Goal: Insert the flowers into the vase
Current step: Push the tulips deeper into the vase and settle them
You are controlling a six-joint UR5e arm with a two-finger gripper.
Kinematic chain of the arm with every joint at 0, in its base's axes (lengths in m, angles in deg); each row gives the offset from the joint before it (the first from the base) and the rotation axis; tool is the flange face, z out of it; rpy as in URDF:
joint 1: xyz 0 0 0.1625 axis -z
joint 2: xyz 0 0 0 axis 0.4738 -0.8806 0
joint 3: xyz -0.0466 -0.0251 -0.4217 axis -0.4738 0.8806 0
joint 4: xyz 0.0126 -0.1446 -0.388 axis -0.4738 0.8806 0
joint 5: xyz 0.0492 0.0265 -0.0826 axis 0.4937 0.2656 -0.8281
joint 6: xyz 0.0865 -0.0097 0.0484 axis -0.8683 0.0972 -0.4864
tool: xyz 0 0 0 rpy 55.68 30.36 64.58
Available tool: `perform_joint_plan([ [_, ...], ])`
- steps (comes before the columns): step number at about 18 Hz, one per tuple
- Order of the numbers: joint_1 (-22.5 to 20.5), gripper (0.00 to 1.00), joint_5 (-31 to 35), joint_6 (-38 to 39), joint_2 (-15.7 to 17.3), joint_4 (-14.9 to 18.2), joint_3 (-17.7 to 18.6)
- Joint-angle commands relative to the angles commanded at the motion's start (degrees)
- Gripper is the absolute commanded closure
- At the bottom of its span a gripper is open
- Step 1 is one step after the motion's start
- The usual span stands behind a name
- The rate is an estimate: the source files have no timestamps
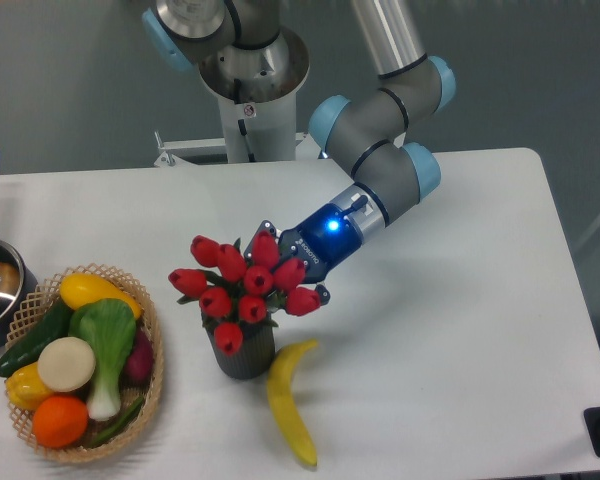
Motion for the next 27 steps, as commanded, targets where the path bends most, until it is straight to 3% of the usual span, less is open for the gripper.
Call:
perform_joint_plan([
  [5,-0.09,0.54,0.00,-0.09,0.09,-0.09,-0.09],
  [14,-0.09,0.43,0.09,-0.09,0.53,-0.09,-0.26],
  [19,-0.09,0.27,0.53,-0.18,0.62,-0.17,-0.26],
  [26,-0.09,0.22,0.79,-0.18,1.40,-0.09,0.44],
  [27,-0.09,0.15,1.31,-0.18,1.49,-0.09,0.44],
])
